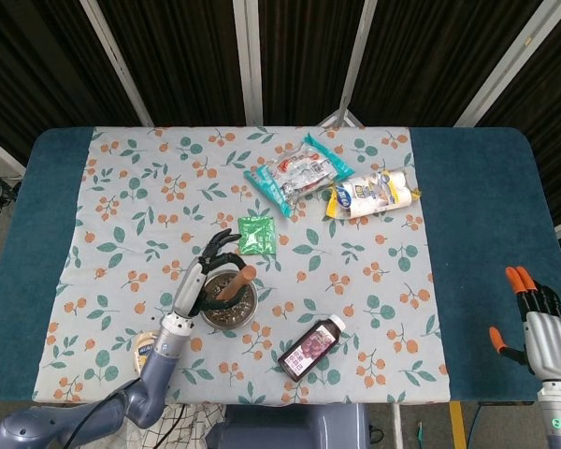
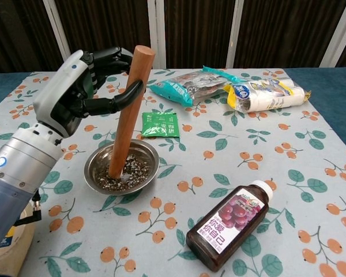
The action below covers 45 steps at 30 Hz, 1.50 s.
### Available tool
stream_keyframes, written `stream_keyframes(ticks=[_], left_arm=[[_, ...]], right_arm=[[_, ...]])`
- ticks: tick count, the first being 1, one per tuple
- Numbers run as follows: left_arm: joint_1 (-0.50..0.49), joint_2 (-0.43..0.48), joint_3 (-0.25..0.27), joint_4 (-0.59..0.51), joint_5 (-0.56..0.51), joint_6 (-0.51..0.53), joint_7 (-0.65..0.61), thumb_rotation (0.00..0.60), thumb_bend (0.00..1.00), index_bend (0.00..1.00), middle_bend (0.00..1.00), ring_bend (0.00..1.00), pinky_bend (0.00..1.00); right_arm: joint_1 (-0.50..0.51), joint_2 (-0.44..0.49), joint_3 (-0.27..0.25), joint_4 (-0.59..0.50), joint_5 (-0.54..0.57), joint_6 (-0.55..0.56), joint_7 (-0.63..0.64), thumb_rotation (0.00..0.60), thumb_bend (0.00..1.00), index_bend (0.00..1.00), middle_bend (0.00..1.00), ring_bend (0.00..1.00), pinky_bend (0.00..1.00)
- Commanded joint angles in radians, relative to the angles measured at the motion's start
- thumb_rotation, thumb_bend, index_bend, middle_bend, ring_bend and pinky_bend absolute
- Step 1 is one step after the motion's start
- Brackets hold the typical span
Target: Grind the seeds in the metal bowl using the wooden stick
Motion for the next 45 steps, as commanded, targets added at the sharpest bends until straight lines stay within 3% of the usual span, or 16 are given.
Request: stream_keyframes(ticks=[1, 19, 28, 35, 45], left_arm=[[-0.009, -0.002, -0.005, 0.004, 0.001, -0.006, -0.004, 0.600, 0.78, 0.55, 0.62, 0.15, 0.09], [0.011, -0.047, 0.022, 0.094, -0.003, 0.007, -0.071, 0.600, 0.78, 0.55, 0.62, 0.15, 0.10], [0.006, -0.039, 0.023, 0.087, 0.009, 0.017, -0.063, 0.600, 0.78, 0.55, 0.62, 0.15, 0.10], [-0.012, -0.012, -0.006, 0.020, 0.019, 0.043, -0.032, 0.600, 0.78, 0.55, 0.62, 0.15, 0.10], [-0.034, 0.100, -0.042, -0.153, 0.040, 0.051, 0.101, 0.600, 0.77, 0.55, 0.62, 0.15, 0.10]], right_arm=[[0.001, 0.000, 0.000, -0.001, 0.002, -0.003, 0.001, 0.600, 0.37, 0.00, 0.00, 0.00, 0.00], [0.002, 0.004, 0.001, -0.004, 0.009, -0.010, 0.010, 0.600, 0.37, 0.00, 0.00, 0.00, 0.00], [-0.001, 0.004, 0.001, -0.006, 0.009, -0.003, 0.007, 0.600, 0.37, 0.00, 0.00, 0.00, 0.00], [-0.002, 0.004, 0.001, -0.005, 0.007, 0.000, 0.008, 0.600, 0.37, 0.00, 0.00, 0.00, 0.00], [-0.004, 0.005, 0.002, -0.003, 0.005, 0.004, 0.008, 0.600, 0.37, 0.00, 0.00, 0.00, 0.00]])
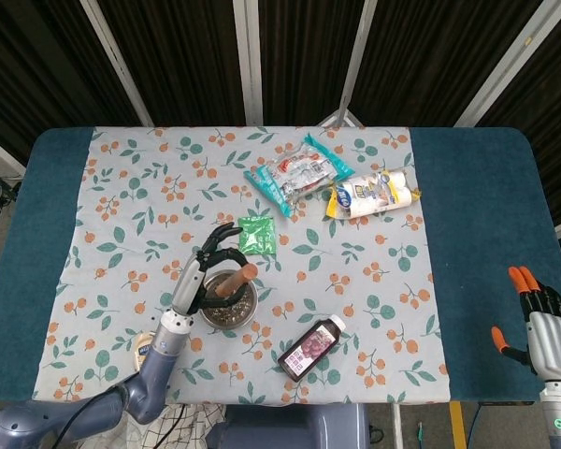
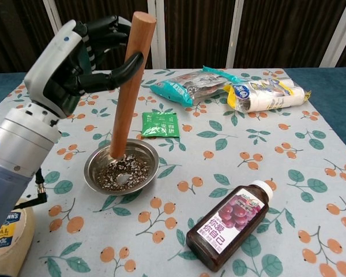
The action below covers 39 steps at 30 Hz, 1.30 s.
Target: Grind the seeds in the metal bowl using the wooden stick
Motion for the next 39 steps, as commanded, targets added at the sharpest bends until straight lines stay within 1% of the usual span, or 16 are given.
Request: stream_keyframes(ticks=[1, 4, 7, 10, 13, 17, 19, 23, 27, 29, 36, 39], left_arm=[[-0.007, 0.053, -0.016, -0.064, 0.006, -0.002, 0.060, 0.600, 0.77, 0.55, 0.62, 0.15, 0.10], [-0.011, 0.104, -0.027, -0.116, 0.004, -0.019, 0.125, 0.600, 0.77, 0.55, 0.62, 0.15, 0.10], [-0.013, 0.170, -0.039, -0.168, -0.006, -0.048, 0.221, 0.600, 0.77, 0.55, 0.62, 0.15, 0.10], [-0.009, 0.228, -0.049, -0.196, -0.027, -0.078, 0.297, 0.600, 0.77, 0.55, 0.62, 0.15, 0.10], [0.007, 0.286, -0.058, -0.183, -0.066, -0.108, 0.361, 0.600, 0.77, 0.56, 0.62, 0.15, 0.10], [0.023, 0.345, -0.050, -0.153, -0.091, -0.139, 0.411, 0.600, 0.77, 0.56, 0.62, 0.15, 0.10], [0.030, 0.371, -0.038, -0.128, -0.092, -0.152, 0.433, 0.600, 0.77, 0.56, 0.62, 0.15, 0.10], [0.049, 0.419, 0.001, -0.073, -0.091, -0.185, 0.469, 0.600, 0.77, 0.56, 0.62, 0.16, 0.10], [0.061, 0.425, 0.039, -0.010, -0.079, -0.203, 0.502, 0.600, 0.77, 0.56, 0.62, 0.16, 0.10], [0.066, 0.418, 0.050, 0.010, -0.082, -0.213, 0.503, 0.600, 0.77, 0.56, 0.62, 0.16, 0.10], [0.070, 0.359, 0.087, 0.125, -0.083, -0.255, 0.517, 0.600, 0.77, 0.56, 0.62, 0.16, 0.10], [0.069, 0.341, 0.099, 0.157, -0.081, -0.268, 0.514, 0.600, 0.77, 0.56, 0.62, 0.16, 0.10]], right_arm=[[0.000, 0.000, -0.002, 0.000, -0.003, 0.000, -0.002, 0.600, 0.37, 0.00, 0.00, 0.00, 0.00], [0.000, -0.001, -0.003, -0.001, -0.004, 0.000, -0.005, 0.600, 0.37, 0.00, 0.00, 0.00, 0.00], [-0.001, 0.000, -0.003, -0.002, -0.006, 0.002, -0.006, 0.600, 0.37, 0.00, 0.00, 0.00, 0.00], [-0.002, 0.000, -0.004, -0.002, -0.009, 0.006, -0.006, 0.600, 0.37, 0.00, 0.00, 0.00, 0.00], [-0.003, 0.001, -0.005, -0.002, -0.013, 0.008, -0.004, 0.600, 0.37, 0.00, 0.00, 0.00, 0.00], [-0.002, 0.000, -0.007, -0.003, -0.014, 0.005, -0.008, 0.600, 0.37, 0.00, 0.00, 0.00, 0.00], [-0.002, -0.001, -0.007, -0.003, -0.015, 0.004, -0.010, 0.600, 0.37, 0.00, 0.00, 0.00, 0.00], [-0.002, -0.002, -0.007, -0.005, -0.013, 0.004, -0.017, 0.600, 0.37, 0.00, 0.00, 0.00, 0.00], [-0.001, -0.004, -0.007, -0.005, -0.011, 0.004, -0.023, 0.600, 0.37, 0.00, 0.00, 0.00, 0.00], [-0.001, -0.004, -0.007, -0.006, -0.011, 0.005, -0.024, 0.600, 0.37, 0.00, 0.00, 0.00, 0.00], [-0.002, -0.004, -0.007, -0.006, -0.007, 0.003, -0.026, 0.600, 0.37, 0.00, 0.00, 0.00, 0.00], [-0.001, -0.004, -0.007, -0.006, -0.008, 0.002, -0.024, 0.600, 0.37, 0.00, 0.00, 0.00, 0.00]])
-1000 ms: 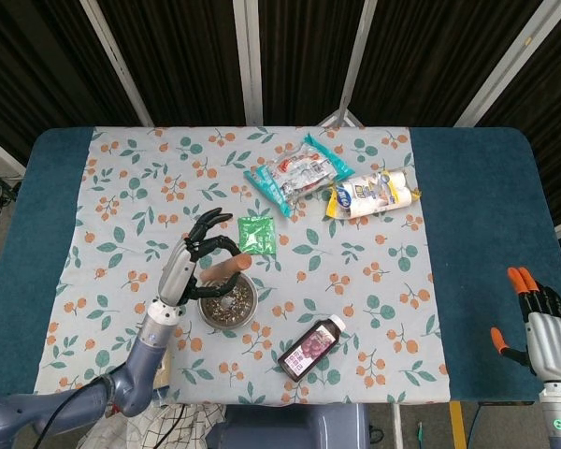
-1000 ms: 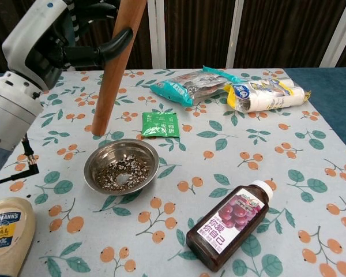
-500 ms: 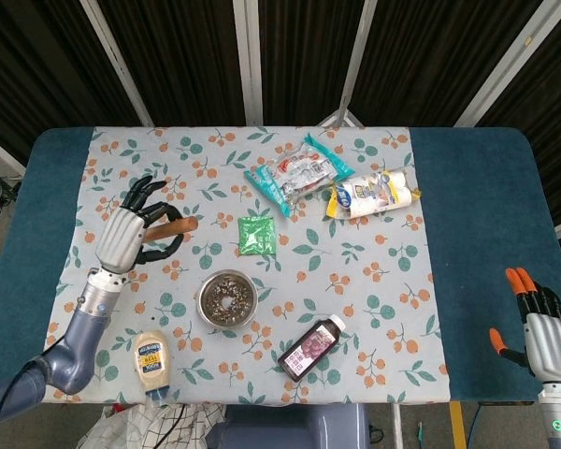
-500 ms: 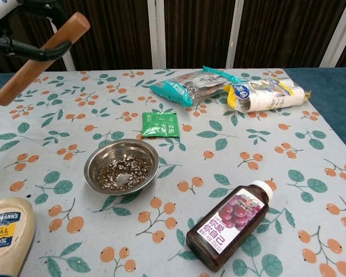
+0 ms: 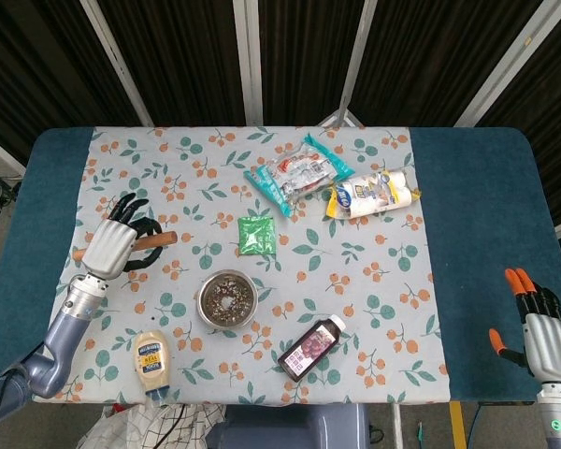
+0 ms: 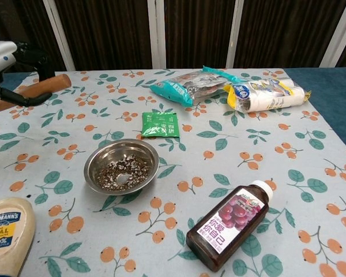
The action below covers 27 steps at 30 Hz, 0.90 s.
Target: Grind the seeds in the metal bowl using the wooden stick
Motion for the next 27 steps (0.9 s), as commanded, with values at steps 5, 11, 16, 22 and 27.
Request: stream_keyframes(ticks=[5, 11, 16, 22, 27], left_arm=[[0.006, -0.048, 0.023, 0.060, -0.008, -0.035, -0.006, 0.600, 0.75, 0.56, 0.61, 0.16, 0.10], [0.013, -0.065, 0.035, 0.083, -0.020, -0.063, 0.013, 0.600, 0.65, 0.54, 0.57, 0.16, 0.09], [0.020, -0.067, 0.034, 0.075, -0.038, -0.083, 0.021, 0.600, 0.51, 0.51, 0.51, 0.15, 0.09], [0.042, -0.069, 0.025, 0.048, -0.077, -0.103, 0.048, 0.600, 0.31, 0.45, 0.43, 0.12, 0.06], [0.061, -0.067, 0.009, 0.014, -0.128, -0.133, 0.073, 0.600, 0.22, 0.38, 0.31, 0.07, 0.02]], right_arm=[[-0.001, 0.000, -0.001, 0.000, -0.005, 0.002, 0.001, 0.600, 0.37, 0.00, 0.00, 0.00, 0.00], [-0.001, 0.000, -0.002, -0.001, -0.005, 0.003, 0.000, 0.600, 0.37, 0.00, 0.00, 0.00, 0.00], [-0.001, -0.001, -0.002, -0.002, -0.005, 0.003, -0.003, 0.600, 0.37, 0.00, 0.00, 0.00, 0.00], [-0.002, -0.002, -0.002, -0.003, -0.006, 0.006, -0.006, 0.600, 0.37, 0.00, 0.00, 0.00, 0.00], [-0.003, -0.002, -0.003, -0.003, -0.009, 0.008, -0.008, 0.600, 0.37, 0.00, 0.00, 0.00, 0.00]])
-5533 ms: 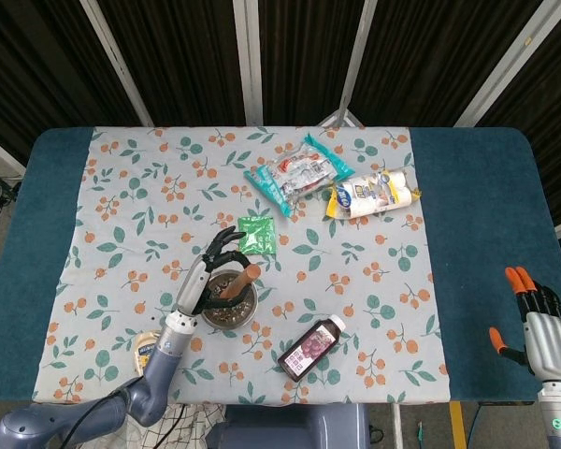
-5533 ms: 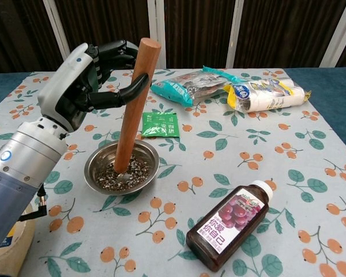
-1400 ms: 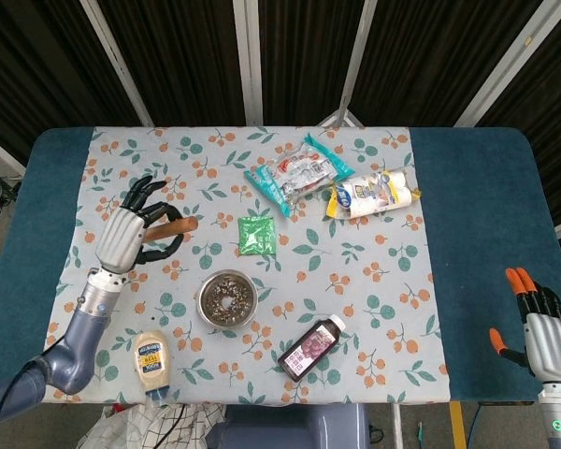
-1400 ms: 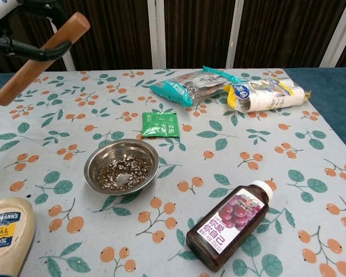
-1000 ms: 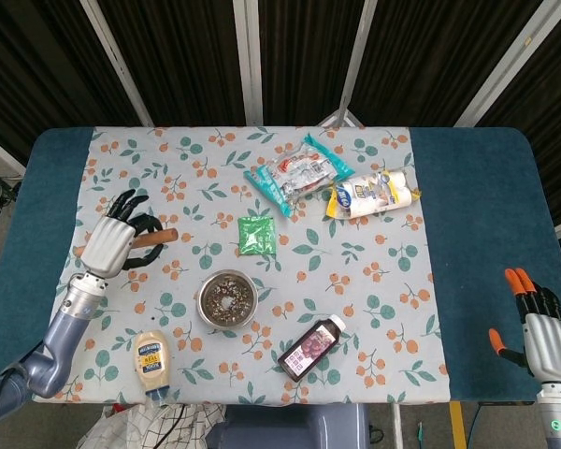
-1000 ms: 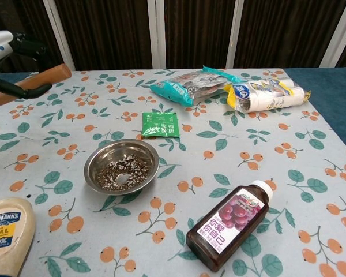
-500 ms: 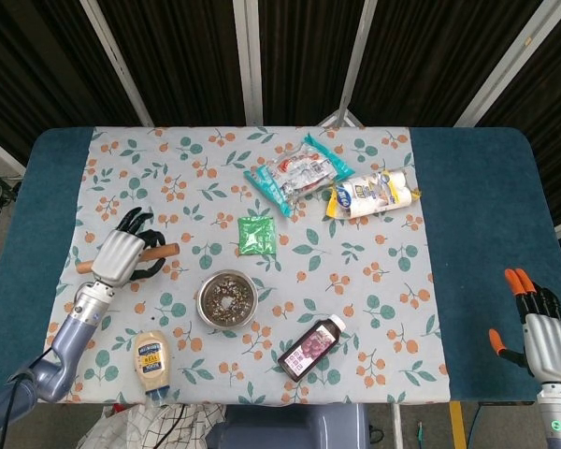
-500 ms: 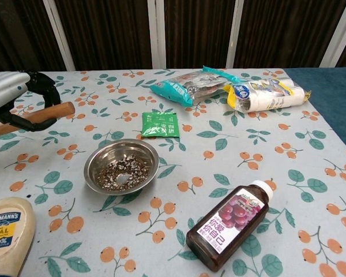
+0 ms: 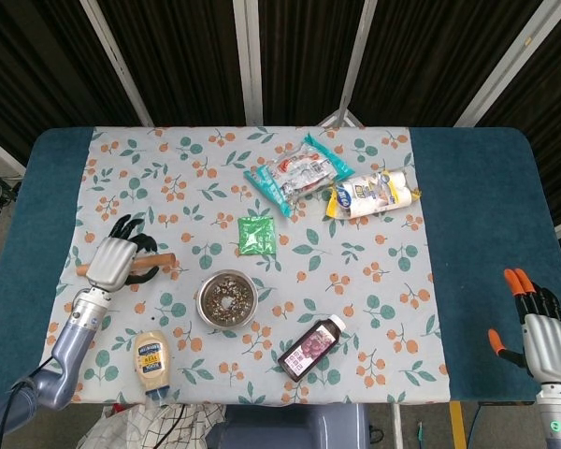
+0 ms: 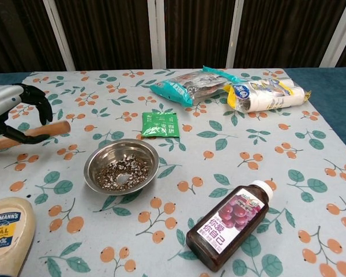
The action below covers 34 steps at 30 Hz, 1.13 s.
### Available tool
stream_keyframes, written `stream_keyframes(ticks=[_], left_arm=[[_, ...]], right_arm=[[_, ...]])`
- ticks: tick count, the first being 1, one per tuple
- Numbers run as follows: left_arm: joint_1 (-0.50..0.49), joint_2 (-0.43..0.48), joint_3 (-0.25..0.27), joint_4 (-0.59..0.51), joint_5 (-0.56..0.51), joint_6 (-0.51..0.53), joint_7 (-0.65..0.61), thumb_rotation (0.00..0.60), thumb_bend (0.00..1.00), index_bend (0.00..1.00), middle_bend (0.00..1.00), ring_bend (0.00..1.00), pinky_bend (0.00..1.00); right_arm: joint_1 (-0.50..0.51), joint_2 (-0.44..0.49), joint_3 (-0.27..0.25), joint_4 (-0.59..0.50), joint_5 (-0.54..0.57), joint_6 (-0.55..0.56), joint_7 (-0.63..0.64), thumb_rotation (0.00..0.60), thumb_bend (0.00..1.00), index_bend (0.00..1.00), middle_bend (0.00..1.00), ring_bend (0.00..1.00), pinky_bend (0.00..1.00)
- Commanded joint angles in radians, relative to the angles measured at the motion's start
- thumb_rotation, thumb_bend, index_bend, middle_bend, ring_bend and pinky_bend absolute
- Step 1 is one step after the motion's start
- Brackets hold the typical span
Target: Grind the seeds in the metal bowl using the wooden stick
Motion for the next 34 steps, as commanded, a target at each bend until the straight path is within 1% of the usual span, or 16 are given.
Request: stream_keyframes(ticks=[1, 5, 7, 10, 12, 14, 17, 19, 22, 26, 28, 31, 34], left_arm=[[0.014, 0.006, -0.015, -0.034, -0.035, -0.022, 0.021, 0.600, 0.22, 0.37, 0.30, 0.07, 0.02], [0.037, 0.025, -0.033, -0.097, -0.067, -0.010, 0.027, 0.600, 0.22, 0.35, 0.27, 0.06, 0.02], [0.059, 0.051, -0.041, -0.155, -0.078, 0.017, 0.029, 0.600, 0.22, 0.34, 0.26, 0.05, 0.02], [0.090, 0.109, -0.047, -0.254, -0.079, 0.066, 0.050, 0.600, 0.21, 0.33, 0.25, 0.04, 0.02], [0.112, 0.164, -0.042, -0.332, -0.071, 0.096, 0.081, 0.600, 0.21, 0.31, 0.23, 0.04, 0.02], [0.139, 0.231, -0.029, -0.426, -0.061, 0.128, 0.129, 0.600, 0.21, 0.29, 0.20, 0.04, 0.01], [0.189, 0.314, 0.006, -0.518, -0.025, 0.196, 0.199, 0.600, 0.19, 0.25, 0.16, 0.02, 0.00], [0.237, 0.381, 0.041, -0.604, -0.017, 0.235, 0.241, 0.600, 0.18, 0.23, 0.15, 0.02, 0.00], [0.318, 0.488, 0.109, -0.727, -0.008, 0.282, 0.284, 0.600, 0.17, 0.20, 0.11, 0.01, 0.00], [0.390, 0.545, 0.163, -0.745, 0.049, 0.360, 0.308, 0.600, 0.15, 0.11, 0.01, 0.00, 0.00], [0.414, 0.560, 0.178, -0.747, 0.068, 0.384, 0.300, 0.600, 0.14, 0.07, 0.00, 0.00, 0.00], [0.439, 0.565, 0.186, -0.731, 0.100, 0.419, 0.316, 0.600, 0.14, 0.03, 0.00, 0.00, 0.00], [0.447, 0.559, 0.182, -0.734, 0.101, 0.416, 0.316, 0.600, 0.14, 0.01, 0.00, 0.00, 0.00]], right_arm=[[0.000, 0.001, 0.000, 0.000, 0.002, -0.002, -0.001, 0.600, 0.37, 0.00, 0.00, 0.00, 0.00], [0.000, 0.003, 0.001, -0.001, 0.006, -0.004, -0.001, 0.600, 0.37, 0.00, 0.00, 0.00, 0.00], [0.001, 0.005, 0.001, 0.000, 0.006, -0.006, 0.003, 0.600, 0.37, 0.00, 0.00, 0.00, 0.00], [0.001, 0.007, 0.001, 0.002, 0.004, -0.006, 0.008, 0.600, 0.37, 0.00, 0.00, 0.00, 0.00], [0.001, 0.008, 0.001, 0.003, 0.002, -0.005, 0.010, 0.600, 0.37, 0.00, 0.00, 0.00, 0.00], [0.001, 0.008, -0.001, 0.004, -0.002, -0.004, 0.007, 0.600, 0.37, 0.00, 0.00, 0.00, 0.00], [0.001, 0.007, -0.003, 0.007, -0.008, -0.001, -0.003, 0.600, 0.37, 0.00, 0.00, 0.00, 0.00], [0.000, 0.006, -0.004, 0.009, -0.011, 0.003, -0.010, 0.600, 0.37, 0.00, 0.00, 0.00, 0.00], [-0.002, 0.003, -0.004, 0.015, -0.026, 0.021, -0.024, 0.600, 0.37, 0.00, 0.00, 0.00, 0.00], [-0.009, -0.004, -0.007, 0.027, -0.059, 0.053, -0.039, 0.600, 0.37, 0.00, 0.00, 0.00, 0.00], [-0.010, -0.009, -0.008, 0.040, -0.075, 0.068, -0.053, 0.600, 0.37, 0.00, 0.00, 0.00, 0.00], [-0.009, -0.024, -0.006, 0.071, -0.111, 0.099, -0.091, 0.600, 0.37, 0.00, 0.00, 0.00, 0.00], [-0.010, -0.040, -0.005, 0.089, -0.132, 0.122, -0.104, 0.600, 0.37, 0.00, 0.00, 0.00, 0.00]])
